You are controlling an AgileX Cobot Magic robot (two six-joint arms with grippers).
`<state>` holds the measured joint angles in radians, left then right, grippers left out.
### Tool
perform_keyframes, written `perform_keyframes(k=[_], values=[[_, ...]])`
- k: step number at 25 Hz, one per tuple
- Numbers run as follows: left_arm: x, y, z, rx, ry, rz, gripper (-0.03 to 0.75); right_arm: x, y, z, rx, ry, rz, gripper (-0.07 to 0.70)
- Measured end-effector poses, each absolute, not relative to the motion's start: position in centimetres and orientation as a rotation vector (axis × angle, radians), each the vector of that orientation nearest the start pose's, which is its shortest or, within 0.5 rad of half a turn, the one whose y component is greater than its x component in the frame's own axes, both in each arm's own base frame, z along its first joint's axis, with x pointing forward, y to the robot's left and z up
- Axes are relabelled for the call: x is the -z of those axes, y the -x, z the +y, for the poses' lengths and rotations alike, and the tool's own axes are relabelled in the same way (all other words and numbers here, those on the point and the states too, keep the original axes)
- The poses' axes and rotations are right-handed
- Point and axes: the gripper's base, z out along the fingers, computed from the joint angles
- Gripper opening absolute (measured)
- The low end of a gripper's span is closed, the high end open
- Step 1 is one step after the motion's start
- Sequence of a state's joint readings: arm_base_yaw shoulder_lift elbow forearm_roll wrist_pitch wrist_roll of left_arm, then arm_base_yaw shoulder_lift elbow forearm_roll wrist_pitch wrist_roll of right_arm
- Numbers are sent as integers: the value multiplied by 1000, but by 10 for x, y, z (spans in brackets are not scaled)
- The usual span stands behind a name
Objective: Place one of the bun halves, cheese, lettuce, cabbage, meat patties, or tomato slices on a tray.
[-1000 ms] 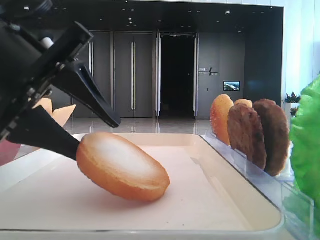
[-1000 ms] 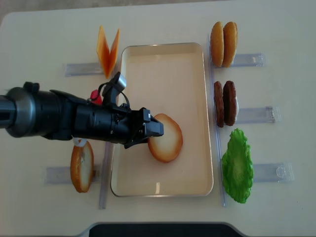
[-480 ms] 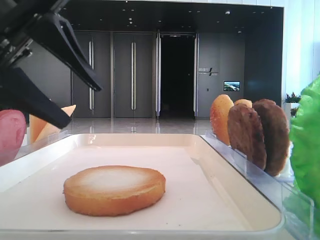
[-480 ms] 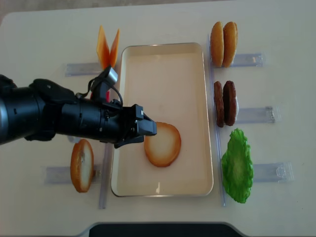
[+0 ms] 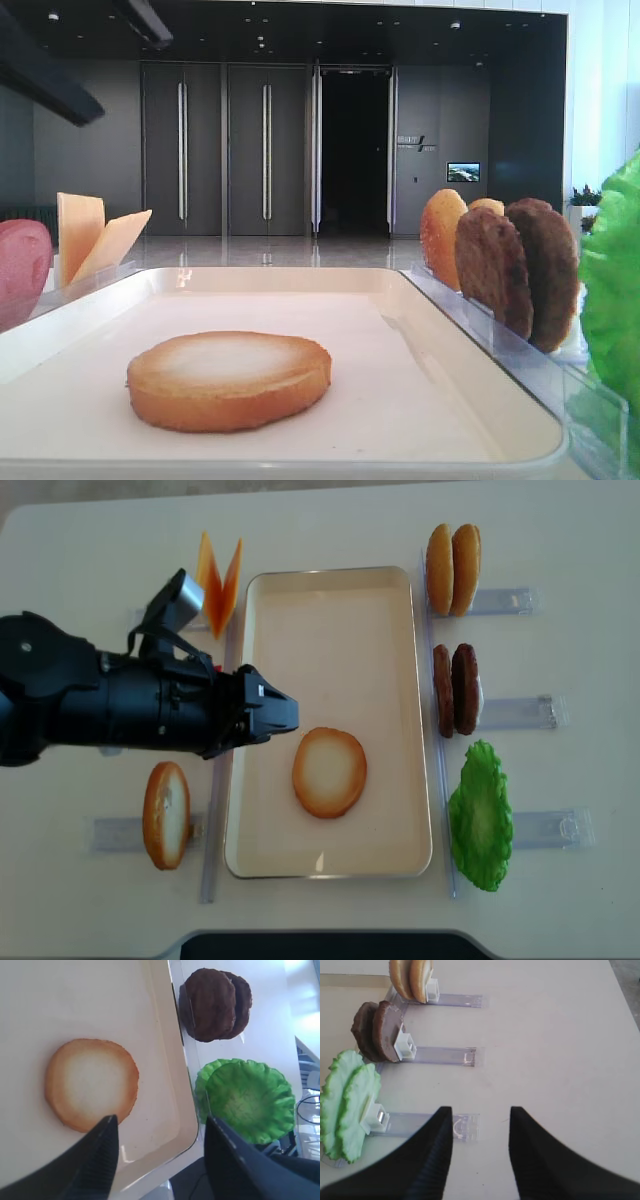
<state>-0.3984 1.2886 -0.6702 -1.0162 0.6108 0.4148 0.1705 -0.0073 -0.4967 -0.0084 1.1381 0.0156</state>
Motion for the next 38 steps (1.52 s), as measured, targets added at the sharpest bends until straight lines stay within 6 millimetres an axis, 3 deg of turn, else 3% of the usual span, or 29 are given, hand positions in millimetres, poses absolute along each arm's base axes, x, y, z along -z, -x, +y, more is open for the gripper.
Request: perform_keyframes(k=[8, 14, 26, 31, 38], values=[[-281, -198, -118, 656, -355, 2742, 419, -270, 9, -2, -100, 163, 2113, 293], [-303, -199, -106, 451, -399, 2795, 365, -270, 9, -2, -100, 163, 2113, 293], [-303, -197, -84, 114, -331, 2905, 358, -270, 9, -2, -101, 163, 2113, 293], [-303, -200, -75, 62, -261, 2910, 358, -270, 9, -2, -101, 163, 2113, 293], [-304, -211, -30, 2, 16, 2914, 358, -270, 9, -2, -102, 164, 2113, 293]])
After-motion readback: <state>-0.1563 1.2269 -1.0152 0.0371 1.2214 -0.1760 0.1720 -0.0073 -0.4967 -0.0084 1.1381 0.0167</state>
